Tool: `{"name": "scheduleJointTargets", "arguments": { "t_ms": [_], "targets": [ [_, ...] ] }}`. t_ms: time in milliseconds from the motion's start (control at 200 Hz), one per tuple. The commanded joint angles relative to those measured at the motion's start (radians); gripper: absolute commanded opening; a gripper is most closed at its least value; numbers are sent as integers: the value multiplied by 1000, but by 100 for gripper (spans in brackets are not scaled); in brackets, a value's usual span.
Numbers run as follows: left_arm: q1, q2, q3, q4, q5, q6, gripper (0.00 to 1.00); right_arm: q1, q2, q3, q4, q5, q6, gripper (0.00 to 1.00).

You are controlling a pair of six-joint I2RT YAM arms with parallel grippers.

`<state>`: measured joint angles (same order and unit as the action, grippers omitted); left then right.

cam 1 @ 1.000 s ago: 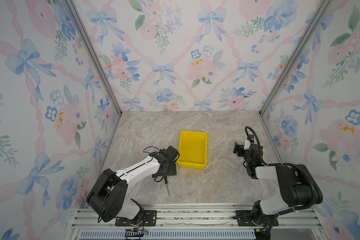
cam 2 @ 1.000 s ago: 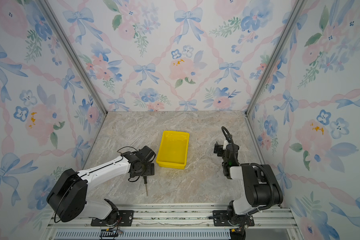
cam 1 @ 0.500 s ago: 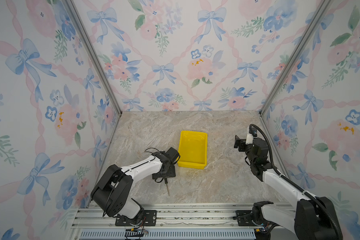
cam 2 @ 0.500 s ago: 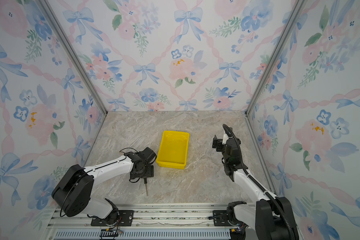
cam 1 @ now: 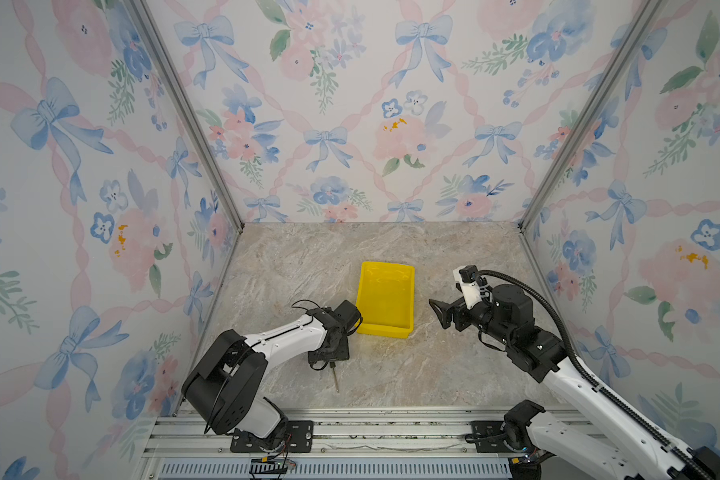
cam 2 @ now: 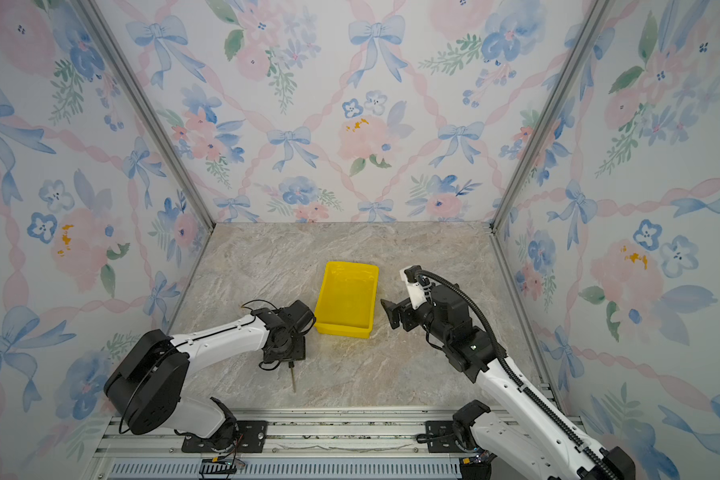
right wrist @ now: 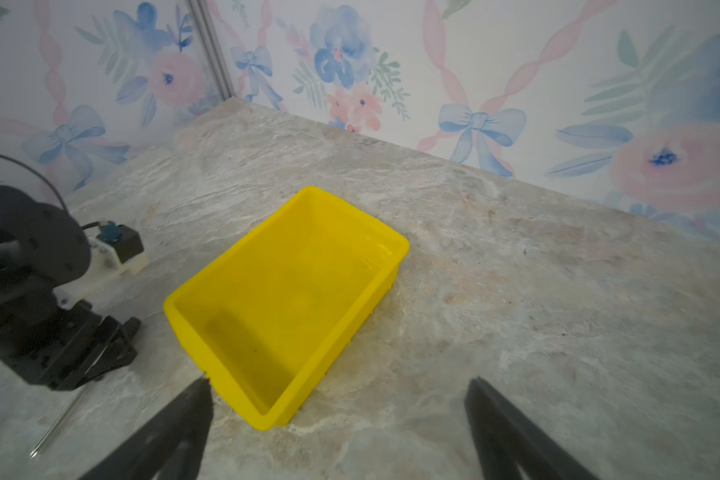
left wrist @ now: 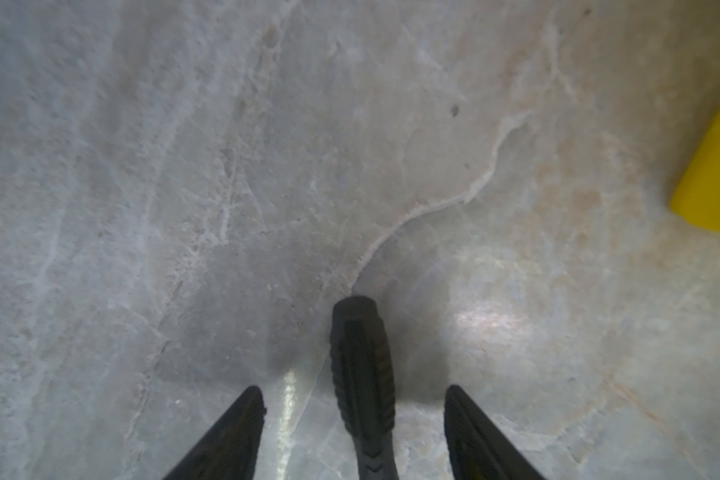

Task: Put the screwdriver in the bin
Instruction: 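Close the left gripper on the screwdriver handle while the right arm reaches toward the bin, then lift the screwdriver with the left gripper and carry it over the yellow bin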

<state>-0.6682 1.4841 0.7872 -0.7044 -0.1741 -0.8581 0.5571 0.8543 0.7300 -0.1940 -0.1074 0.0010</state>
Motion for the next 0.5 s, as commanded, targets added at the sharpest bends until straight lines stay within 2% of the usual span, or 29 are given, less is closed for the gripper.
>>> {"name": "scheduleJointTargets", "arguments": {
  "t_ms": [0, 145, 495],
  "targets": [
    [-7, -1, -11, -10, -9, -22, 66, 73, -29, 67, -169, -150, -97, 97],
    [-8, 17, -8, -5, -18, -31, 56, 175, -19, 72, -277, -133, -174, 97],
    [-21, 39, -19, 19, -31, -68, 31, 267, 11, 59, -220, -109, -95, 97]
  ]
}}
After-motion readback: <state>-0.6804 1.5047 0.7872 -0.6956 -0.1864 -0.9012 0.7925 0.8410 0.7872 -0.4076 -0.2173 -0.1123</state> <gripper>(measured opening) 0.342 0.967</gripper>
